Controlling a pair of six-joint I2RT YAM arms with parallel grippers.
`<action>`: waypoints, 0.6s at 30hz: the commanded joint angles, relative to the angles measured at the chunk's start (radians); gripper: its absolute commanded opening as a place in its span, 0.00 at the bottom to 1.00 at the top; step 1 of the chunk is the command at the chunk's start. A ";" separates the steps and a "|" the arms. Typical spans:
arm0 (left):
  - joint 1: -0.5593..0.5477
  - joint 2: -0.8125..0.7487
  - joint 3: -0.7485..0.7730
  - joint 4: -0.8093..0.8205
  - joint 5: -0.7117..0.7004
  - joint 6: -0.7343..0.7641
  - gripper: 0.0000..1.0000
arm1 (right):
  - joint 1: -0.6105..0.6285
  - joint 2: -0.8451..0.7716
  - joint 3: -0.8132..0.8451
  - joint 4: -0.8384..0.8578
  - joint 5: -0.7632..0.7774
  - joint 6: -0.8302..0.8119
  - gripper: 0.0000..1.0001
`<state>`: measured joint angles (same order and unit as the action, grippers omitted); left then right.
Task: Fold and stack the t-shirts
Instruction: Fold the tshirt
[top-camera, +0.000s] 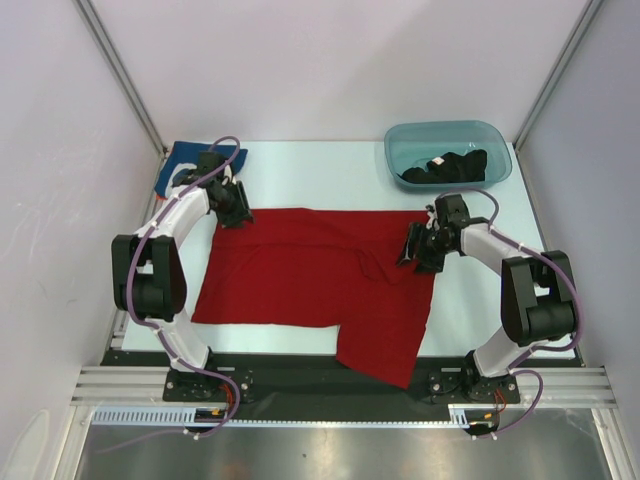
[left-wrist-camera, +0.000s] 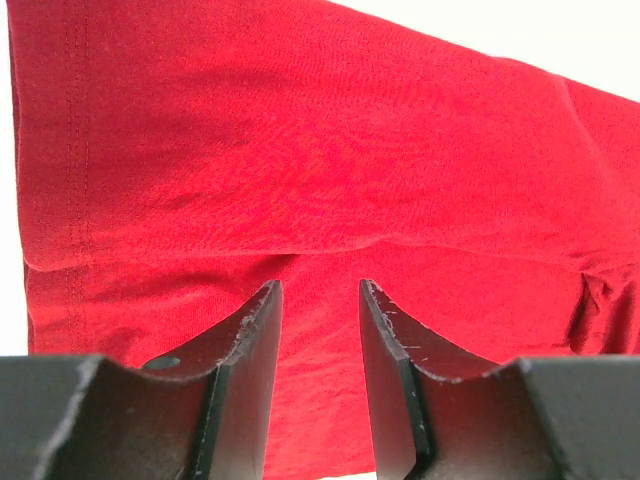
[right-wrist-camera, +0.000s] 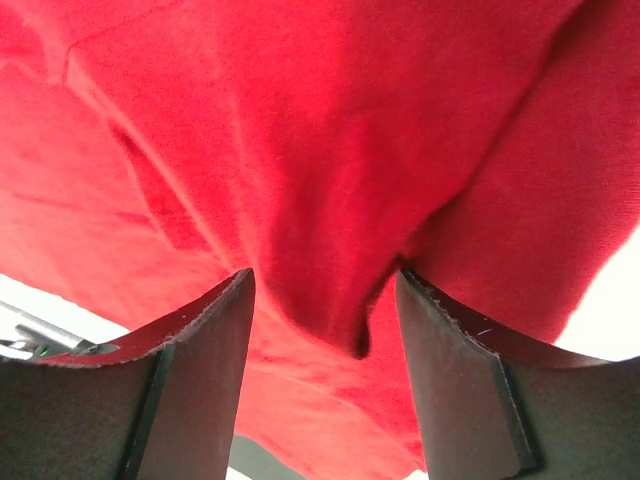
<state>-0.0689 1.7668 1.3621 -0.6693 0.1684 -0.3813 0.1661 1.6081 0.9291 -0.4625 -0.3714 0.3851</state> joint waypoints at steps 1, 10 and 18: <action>0.003 -0.043 0.017 -0.001 0.020 0.028 0.42 | 0.000 -0.027 0.065 -0.057 0.107 -0.046 0.64; 0.003 -0.006 0.052 -0.007 0.037 0.027 0.42 | 0.000 -0.024 0.082 -0.012 0.054 -0.069 0.64; 0.003 0.005 0.058 -0.010 0.049 0.024 0.41 | 0.024 0.038 0.067 0.108 -0.007 -0.083 0.64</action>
<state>-0.0689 1.7714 1.3796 -0.6773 0.1955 -0.3801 0.1791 1.6325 0.9787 -0.4232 -0.3462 0.3294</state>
